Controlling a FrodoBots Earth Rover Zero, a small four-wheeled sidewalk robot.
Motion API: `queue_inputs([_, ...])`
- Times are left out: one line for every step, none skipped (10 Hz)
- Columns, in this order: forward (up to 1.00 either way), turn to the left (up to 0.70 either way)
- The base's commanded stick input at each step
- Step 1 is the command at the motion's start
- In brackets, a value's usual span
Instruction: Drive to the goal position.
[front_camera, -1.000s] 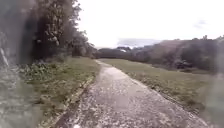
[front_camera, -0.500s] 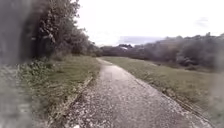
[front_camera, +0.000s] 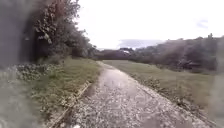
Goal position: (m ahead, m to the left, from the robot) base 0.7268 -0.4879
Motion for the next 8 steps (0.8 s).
queue_inputs([1.0, 0.0])
queue_inputs([1.0, 0.0])
queue_inputs([1.0, 0.0])
queue_inputs([1.0, 0.0])
queue_inputs([1.0, 0.0])
queue_inputs([1.0, 0.0])
queue_inputs([1.0, 0.0])
queue_inputs([1.0, 0.0])
